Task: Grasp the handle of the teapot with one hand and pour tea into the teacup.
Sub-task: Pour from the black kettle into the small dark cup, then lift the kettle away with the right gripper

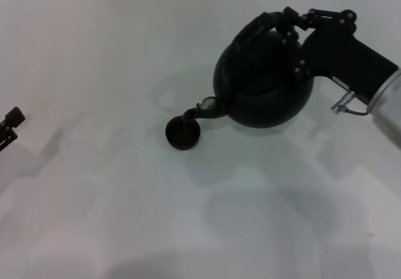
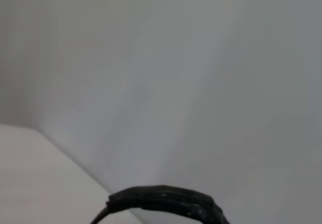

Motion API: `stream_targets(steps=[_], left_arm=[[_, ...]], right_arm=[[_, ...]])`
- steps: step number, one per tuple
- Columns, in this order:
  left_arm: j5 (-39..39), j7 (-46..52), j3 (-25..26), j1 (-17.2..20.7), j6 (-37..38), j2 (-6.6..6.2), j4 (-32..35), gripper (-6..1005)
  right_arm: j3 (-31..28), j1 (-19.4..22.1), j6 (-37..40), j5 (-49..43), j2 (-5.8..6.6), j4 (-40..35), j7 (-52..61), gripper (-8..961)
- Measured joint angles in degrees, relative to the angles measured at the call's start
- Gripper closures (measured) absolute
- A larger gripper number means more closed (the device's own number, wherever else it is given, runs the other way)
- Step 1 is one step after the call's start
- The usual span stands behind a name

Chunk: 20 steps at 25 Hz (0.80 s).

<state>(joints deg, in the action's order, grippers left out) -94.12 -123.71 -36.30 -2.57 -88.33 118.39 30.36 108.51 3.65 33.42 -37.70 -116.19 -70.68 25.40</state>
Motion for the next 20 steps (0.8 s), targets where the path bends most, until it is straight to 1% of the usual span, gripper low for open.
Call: stream_targets(steps=[5,11,14,20], left_arm=[[0.1,0.0,0.0,0.2,1.1,0.00,-0.9,226],[0.9,-0.3,-0.1,0.2,2.6,0.00,-1.5,226],[0.9,-0.5,0.0,0.2,2.9,0.00,-1.6,225],[0.9,-0.5,0.0,0.2,3.5,0.00,-1.6,225]], right_arm=[[3.1,0.4,-5.8,0.0,0.00,-3.7,-5.0,818],[6.0,0.8,-10.5,0.0,0.00,-6.6,-10.0,837],[6.7,0.7,-12.4,-0.1,0.00,-7.3,-11.4,837],[7.0,0.6,-13.9,-0.1,0.00,-7.8,-13.2,838]])
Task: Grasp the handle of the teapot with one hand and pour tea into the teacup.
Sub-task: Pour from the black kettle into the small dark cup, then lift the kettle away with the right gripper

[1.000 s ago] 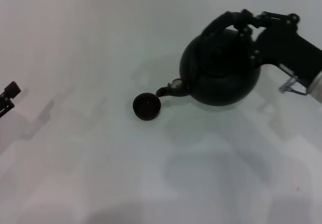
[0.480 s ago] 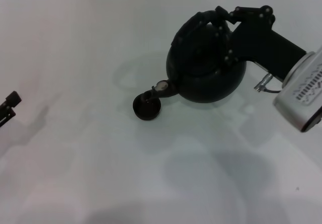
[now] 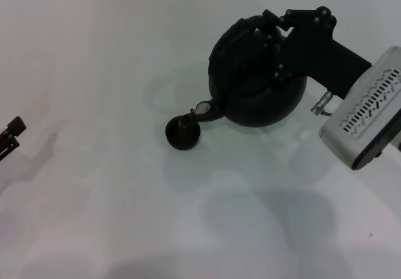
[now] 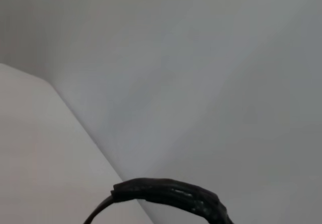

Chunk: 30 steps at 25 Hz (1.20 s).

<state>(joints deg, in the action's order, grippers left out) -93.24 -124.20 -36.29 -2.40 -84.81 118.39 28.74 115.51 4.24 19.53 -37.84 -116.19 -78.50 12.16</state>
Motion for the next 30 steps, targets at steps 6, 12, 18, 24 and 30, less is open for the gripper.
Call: stream_targets(steps=[6,12,18,24,30], left_arm=[[0.0,0.0,0.0,-0.1,0.0,0.00,0.0,225],[0.1,0.0,0.0,-0.3,0.1,0.00,0.0,225],[0.1,0.0,0.0,-0.4,0.7,0.00,0.0,226],[0.1,0.0,0.0,-0.5,0.8,0.00,0.0,226],[0.1,0.0,0.0,-0.5,1.4,0.00,0.0,226]], right_arm=[[1.2,-0.6,-3.4,-0.1,0.00,-0.7,-2.7,846],[2.5,-1.3,-7.5,-0.3,0.00,-2.0,-5.1,847],[2.9,-1.9,-8.6,-0.5,0.00,-2.5,-6.4,849],[3.4,-2.0,-10.2,-0.5,0.00,-3.7,-9.4,850],[4.5,-2.2,-12.3,-0.6,0.00,-4.7,-11.9,851]])
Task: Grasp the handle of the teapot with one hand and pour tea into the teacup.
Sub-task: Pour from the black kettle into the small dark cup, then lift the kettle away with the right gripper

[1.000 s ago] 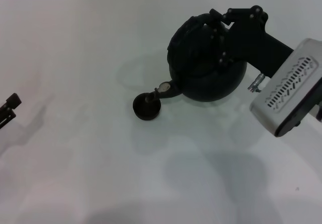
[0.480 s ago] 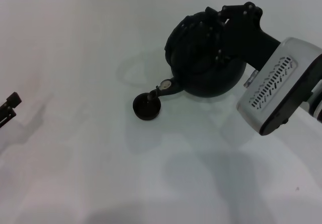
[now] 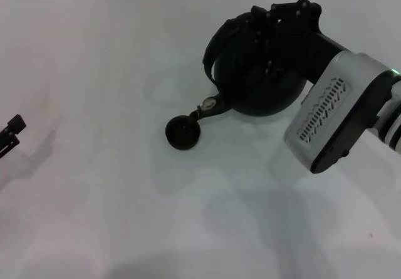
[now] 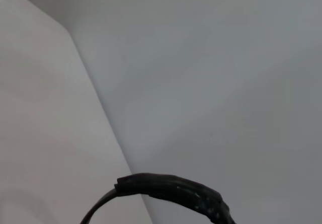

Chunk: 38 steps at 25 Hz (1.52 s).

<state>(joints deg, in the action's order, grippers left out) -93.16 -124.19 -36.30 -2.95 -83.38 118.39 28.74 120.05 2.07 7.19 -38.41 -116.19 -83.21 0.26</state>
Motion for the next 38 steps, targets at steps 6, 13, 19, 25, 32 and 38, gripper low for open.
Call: stream_targets(steps=[6,13,19,25,32,38], left_arm=[[0.0,-0.1,0.0,-0.1,0.6,0.00,0.0,226],[0.0,-0.2,0.0,-0.5,0.9,0.00,0.0,226],[0.0,-0.2,0.0,-0.8,1.6,0.00,0.0,225],[0.0,-0.2,-0.1,-1.3,2.1,0.00,0.0,225],[0.3,-0.2,0.0,-1.5,2.2,-0.01,0.0,226],[0.3,-0.2,-0.1,-1.6,2.3,-0.06,0.1,226]], right_arm=[[0.6,0.0,-0.3,0.0,0.00,-0.2,-1.2,851],[0.9,0.0,-0.3,0.0,0.01,-0.3,-1.8,850],[0.9,-0.1,-0.2,0.0,0.00,-0.3,-2.0,850],[0.9,-0.5,-0.2,0.0,0.01,-0.3,-1.8,850],[0.9,-0.9,-0.2,0.2,0.00,-0.2,-1.7,852],[0.9,-1.2,-0.2,0.3,0.00,0.0,-1.7,852]])
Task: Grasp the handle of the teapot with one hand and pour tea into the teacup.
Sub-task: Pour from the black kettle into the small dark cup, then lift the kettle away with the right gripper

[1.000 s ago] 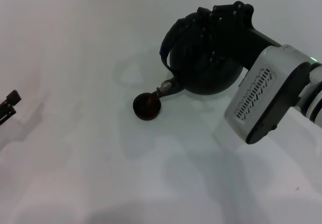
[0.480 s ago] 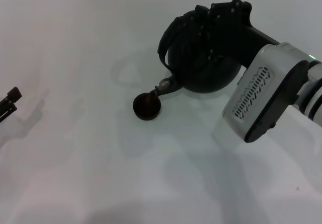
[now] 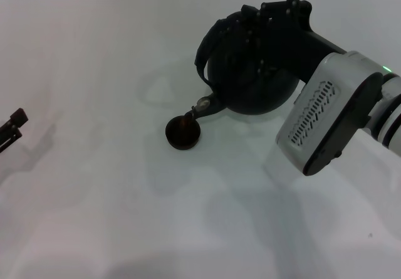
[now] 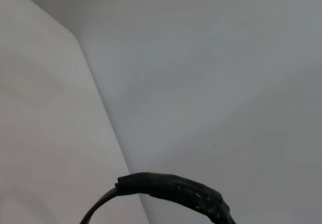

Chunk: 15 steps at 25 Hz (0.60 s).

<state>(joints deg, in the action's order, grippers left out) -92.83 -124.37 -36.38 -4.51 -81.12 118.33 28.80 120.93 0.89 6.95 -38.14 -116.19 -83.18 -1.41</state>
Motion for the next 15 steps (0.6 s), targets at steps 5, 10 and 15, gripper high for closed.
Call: stream_targets(steps=[5,10,15], left_arm=[[0.0,0.0,-0.1,0.0,0.0,-0.03,0.0,225],[0.0,0.0,-0.2,0.0,0.0,-0.03,0.0,225],[0.0,0.0,-0.2,-0.1,-0.1,-0.03,0.0,225]], right_arm=[[-0.1,0.0,0.0,0.0,0.00,0.1,0.0,851],[-0.2,0.0,0.0,0.1,0.00,0.2,0.0,849],[-0.3,0.0,-0.1,0.2,0.00,0.2,0.0,848]])
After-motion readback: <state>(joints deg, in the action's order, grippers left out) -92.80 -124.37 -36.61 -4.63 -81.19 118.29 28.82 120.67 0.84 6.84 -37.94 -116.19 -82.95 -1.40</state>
